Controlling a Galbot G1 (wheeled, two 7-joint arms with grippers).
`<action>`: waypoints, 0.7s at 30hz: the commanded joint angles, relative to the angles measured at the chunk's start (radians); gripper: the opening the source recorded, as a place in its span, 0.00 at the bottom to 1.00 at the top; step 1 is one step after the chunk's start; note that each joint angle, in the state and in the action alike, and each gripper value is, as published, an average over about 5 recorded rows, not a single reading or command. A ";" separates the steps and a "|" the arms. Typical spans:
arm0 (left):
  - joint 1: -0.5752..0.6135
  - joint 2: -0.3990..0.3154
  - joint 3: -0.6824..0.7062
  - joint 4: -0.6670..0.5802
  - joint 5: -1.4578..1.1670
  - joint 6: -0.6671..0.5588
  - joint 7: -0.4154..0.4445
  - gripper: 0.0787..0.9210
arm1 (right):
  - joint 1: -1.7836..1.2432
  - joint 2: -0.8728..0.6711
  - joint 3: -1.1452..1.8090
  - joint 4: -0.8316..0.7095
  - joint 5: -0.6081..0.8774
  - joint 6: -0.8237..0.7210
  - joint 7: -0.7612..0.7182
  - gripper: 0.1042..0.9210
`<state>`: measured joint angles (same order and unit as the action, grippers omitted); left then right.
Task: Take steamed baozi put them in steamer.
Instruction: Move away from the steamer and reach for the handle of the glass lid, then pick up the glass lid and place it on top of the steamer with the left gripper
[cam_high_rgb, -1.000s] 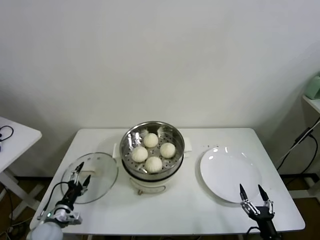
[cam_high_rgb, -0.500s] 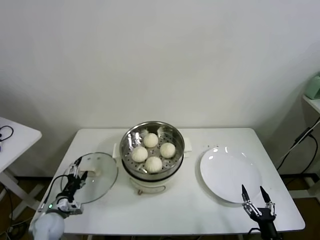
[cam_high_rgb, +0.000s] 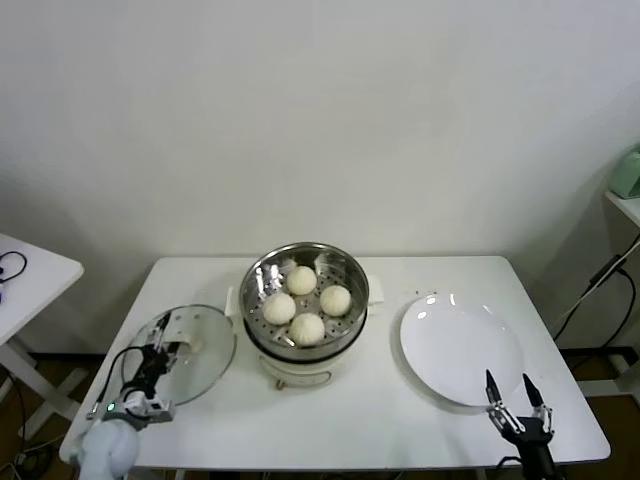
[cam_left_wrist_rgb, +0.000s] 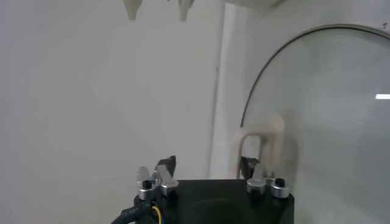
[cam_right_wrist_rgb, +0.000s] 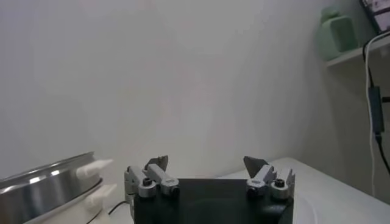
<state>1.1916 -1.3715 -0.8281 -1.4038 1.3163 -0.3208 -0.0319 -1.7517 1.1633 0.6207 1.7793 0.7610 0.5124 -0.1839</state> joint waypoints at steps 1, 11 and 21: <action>-0.006 -0.006 0.001 0.018 0.015 0.004 -0.007 0.66 | 0.002 0.000 0.002 -0.001 0.014 -0.001 0.004 0.88; 0.003 -0.014 -0.001 0.023 0.025 0.000 -0.013 0.31 | 0.015 0.007 -0.004 -0.011 0.010 0.001 0.013 0.88; 0.002 -0.008 -0.010 -0.035 0.010 0.003 -0.023 0.08 | 0.023 0.005 -0.006 -0.021 0.011 0.011 0.018 0.88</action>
<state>1.1932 -1.3855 -0.8345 -1.3954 1.3323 -0.3221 -0.0520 -1.7306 1.1692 0.6164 1.7617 0.7698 0.5211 -0.1674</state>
